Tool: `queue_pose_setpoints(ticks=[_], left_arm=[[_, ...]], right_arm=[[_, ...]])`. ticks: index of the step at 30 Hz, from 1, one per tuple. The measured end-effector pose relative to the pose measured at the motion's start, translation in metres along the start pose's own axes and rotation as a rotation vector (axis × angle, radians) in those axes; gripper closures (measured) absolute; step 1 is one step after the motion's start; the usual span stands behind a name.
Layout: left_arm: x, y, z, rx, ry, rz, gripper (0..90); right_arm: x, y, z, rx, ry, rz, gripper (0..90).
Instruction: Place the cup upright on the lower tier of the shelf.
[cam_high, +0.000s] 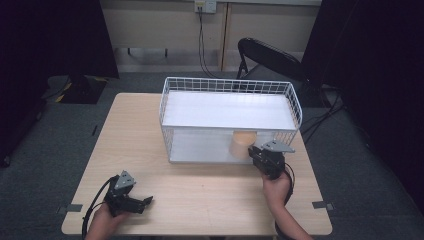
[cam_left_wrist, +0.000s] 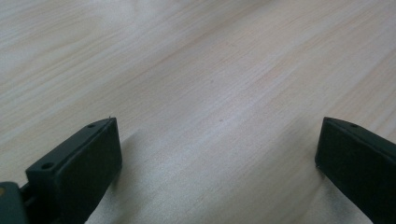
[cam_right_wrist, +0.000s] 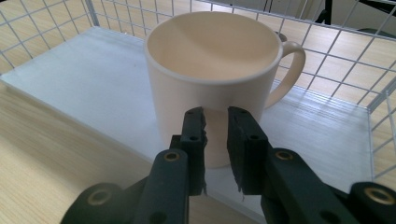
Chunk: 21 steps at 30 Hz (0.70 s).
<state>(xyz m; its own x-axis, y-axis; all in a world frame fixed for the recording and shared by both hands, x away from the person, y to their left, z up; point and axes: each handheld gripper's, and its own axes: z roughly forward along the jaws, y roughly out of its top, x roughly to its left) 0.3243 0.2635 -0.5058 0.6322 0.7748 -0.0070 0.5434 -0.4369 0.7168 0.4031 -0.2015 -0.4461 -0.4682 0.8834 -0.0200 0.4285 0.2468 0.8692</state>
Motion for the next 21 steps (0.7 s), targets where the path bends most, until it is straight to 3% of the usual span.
queue_pose_setpoints(ticks=[1,3,4,6,7,13,21], left_arm=[[0.000,0.000,0.000,0.000,0.000,0.000,0.0],[0.000,0.000,0.000,0.000,0.000,-0.001,0.0],[0.000,0.000,0.000,0.000,0.000,-0.001,0.0],[0.000,0.000,0.000,0.000,0.000,0.000,0.0],[0.000,0.000,0.000,0.000,0.000,0.000,0.0],[0.000,0.000,0.000,0.000,0.000,0.000,0.0],[0.000,0.000,0.000,-0.001,0.000,-0.001,0.0]], right_arm=[[0.000,0.000,0.000,-0.001,0.007,0.004,72.8],[0.001,0.000,0.001,0.001,0.016,0.013,55.5],[0.001,0.000,0.001,0.001,0.016,0.013,55.5],[0.002,-0.001,0.000,0.000,0.028,0.024,34.8],[0.002,-0.001,0.000,0.000,0.032,0.026,29.4],[0.002,-0.001,-0.008,0.006,0.089,0.028,19.1],[0.001,-0.006,-0.021,0.012,0.129,0.010,17.1]])
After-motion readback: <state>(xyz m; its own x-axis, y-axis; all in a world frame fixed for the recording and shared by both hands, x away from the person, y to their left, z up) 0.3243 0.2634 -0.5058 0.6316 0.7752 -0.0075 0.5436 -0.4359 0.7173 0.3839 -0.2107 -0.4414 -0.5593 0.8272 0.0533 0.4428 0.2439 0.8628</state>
